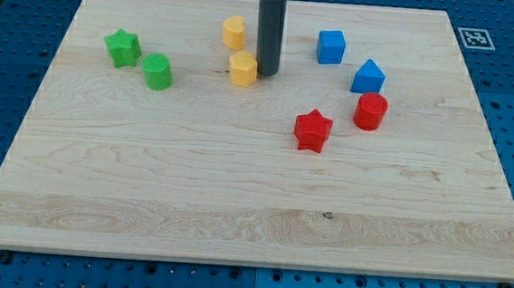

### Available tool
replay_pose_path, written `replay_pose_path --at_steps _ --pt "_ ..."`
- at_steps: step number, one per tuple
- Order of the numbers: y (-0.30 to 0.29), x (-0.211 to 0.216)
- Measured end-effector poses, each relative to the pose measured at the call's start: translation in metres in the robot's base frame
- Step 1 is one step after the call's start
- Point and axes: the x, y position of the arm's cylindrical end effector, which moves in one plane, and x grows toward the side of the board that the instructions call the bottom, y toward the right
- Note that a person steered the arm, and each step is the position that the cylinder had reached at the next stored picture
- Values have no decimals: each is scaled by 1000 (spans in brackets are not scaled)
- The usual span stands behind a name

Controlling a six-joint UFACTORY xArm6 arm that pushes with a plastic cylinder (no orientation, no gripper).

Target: Push the yellow hexagon into the green circle

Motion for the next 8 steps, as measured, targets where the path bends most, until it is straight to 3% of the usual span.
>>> replay_pose_path --at_steps 5,8 --pt "-62 29" --pt "-99 19"
